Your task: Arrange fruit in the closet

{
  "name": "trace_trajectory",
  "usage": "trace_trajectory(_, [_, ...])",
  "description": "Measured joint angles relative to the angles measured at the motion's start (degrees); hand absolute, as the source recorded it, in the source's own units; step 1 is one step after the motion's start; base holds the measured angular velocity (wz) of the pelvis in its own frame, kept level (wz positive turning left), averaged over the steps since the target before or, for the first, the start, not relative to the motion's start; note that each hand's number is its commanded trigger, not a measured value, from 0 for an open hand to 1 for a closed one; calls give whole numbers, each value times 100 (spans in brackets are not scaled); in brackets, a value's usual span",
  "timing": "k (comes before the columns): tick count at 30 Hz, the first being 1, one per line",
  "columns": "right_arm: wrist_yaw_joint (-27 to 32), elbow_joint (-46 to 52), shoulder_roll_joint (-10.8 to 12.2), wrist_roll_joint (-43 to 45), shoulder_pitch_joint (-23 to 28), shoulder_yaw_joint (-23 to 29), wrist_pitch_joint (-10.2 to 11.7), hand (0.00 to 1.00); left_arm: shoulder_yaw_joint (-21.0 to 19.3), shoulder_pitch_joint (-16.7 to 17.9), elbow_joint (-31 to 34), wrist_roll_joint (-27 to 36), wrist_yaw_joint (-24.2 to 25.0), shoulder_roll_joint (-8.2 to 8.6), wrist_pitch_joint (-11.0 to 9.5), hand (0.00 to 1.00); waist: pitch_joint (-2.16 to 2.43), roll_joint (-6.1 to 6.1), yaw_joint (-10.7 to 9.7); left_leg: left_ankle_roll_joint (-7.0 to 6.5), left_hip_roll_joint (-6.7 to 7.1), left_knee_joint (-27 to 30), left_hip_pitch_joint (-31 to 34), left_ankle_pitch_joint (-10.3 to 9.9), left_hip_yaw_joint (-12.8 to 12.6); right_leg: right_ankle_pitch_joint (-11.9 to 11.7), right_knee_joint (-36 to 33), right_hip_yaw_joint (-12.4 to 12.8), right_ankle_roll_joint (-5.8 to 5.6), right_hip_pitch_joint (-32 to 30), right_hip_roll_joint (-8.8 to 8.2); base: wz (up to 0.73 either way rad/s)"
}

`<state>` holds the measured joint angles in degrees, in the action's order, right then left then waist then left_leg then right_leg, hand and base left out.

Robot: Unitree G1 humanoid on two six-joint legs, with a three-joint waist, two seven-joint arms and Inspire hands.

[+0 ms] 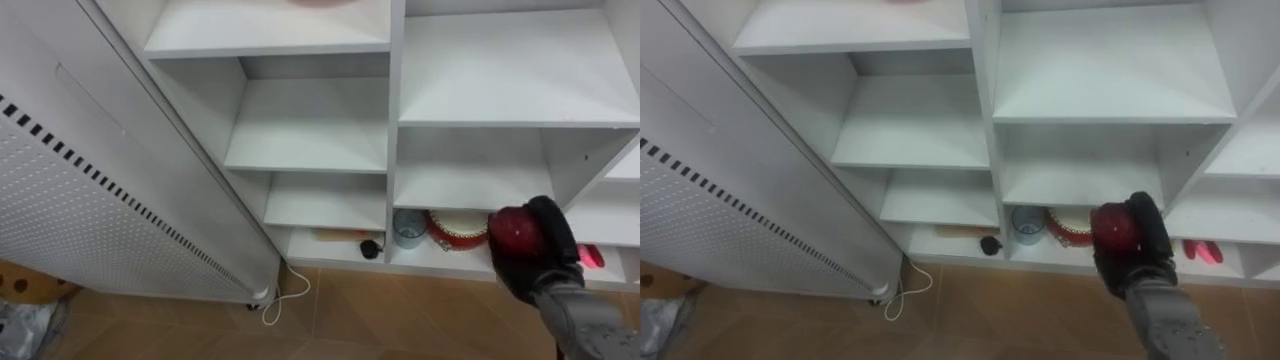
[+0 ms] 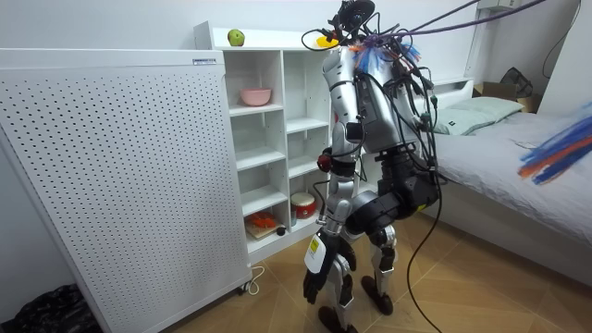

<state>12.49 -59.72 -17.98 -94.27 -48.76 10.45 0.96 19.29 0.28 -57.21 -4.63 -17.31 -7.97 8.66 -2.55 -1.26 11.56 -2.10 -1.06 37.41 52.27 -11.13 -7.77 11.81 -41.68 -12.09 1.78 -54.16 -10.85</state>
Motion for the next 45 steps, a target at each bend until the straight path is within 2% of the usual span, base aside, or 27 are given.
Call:
trace_trajectory(4, [149, 43, -61, 5, -86, 3, 133, 100, -2, 0, -4, -5, 10, -17, 0, 0, 14, -23, 101, -9, -8, 32, 0, -8, -9, 0, -5, 6, 0, -4, 4, 0])
trace_trajectory(5, [192, 51, -70, 5, -85, 0, 175, 96, 1, 2, -5, -4, 17, -18, 0, 0, 30, -47, 160, -9, -12, 38, -1, -8, -8, -1, -8, 4, 2, -3, 7, 0])
trace_trajectory(6, [234, 96, -68, 7, -84, -10, 218, 57, 7, 5, -3, -5, 30, -20, 3, 0, 48, -75, 204, -8, -18, 38, -1, -8, -9, -4, -8, 1, 6, -5, 8, 0])
trace_trajectory(7, [259, 142, -65, 4, -82, -11, 223, 1, 9, 7, -3, -5, 41, -22, 5, 0, 55, -87, 226, -8, -22, 38, -1, -8, -13, -7, -7, -1, 11, -8, 8, -4])
trace_trajectory(9, [335, 384, -52, 8, -78, -15, 223, 0, 11, 29, 14, -6, 52, -34, 6, 0, 86, -134, 304, -5, -29, 33, -4, -6, -26, -13, -9, -8, 25, -16, 3, -4])
trace_trajectory(12, [358, 637, -28, 6, -83, -16, 224, 0, 8, 194, 221, -10, 52, -75, 6, 0, 99, -153, 315, -2, -27, 20, -42, -3, -27, -11, -4, -14, 30, 15, -2, 0])
trace_trajectory(19, [452, 723, -25, 9, -81, -19, 341, 0, 9, 264, 319, -9, 62, -99, -1, 0, 98, -151, 299, -2, -30, 23, -114, -4, -12, -11, 11, -45, 29, 115, -9, 0])
trace_trajectory(31, [561, 723, -39, -20, -81, -19, 353, 0, 9, 270, 331, -10, 62, -110, -8, 0, 91, -140, 284, -3, -19, 22, -119, -4, -12, -8, -1, -46, 32, 112, -29, 0])
trace_trajectory(37, [563, 723, -40, -110, -81, -15, 398, 0, 16, 339, 444, -10, 55, -201, -58, 0, 86, -132, 278, -4, -20, 22, -120, -5, -23, -8, -1, -35, 32, 104, -27, 0])
trace_trajectory(45, [397, 722, -45, -218, -75, -13, 394, 0, 13, 427, 443, -9, 50, -210, -129, 0, 77, -114, 263, -5, -19, -30, -194, -5, -82, -9, 2, 29, 31, 130, -21, -2])
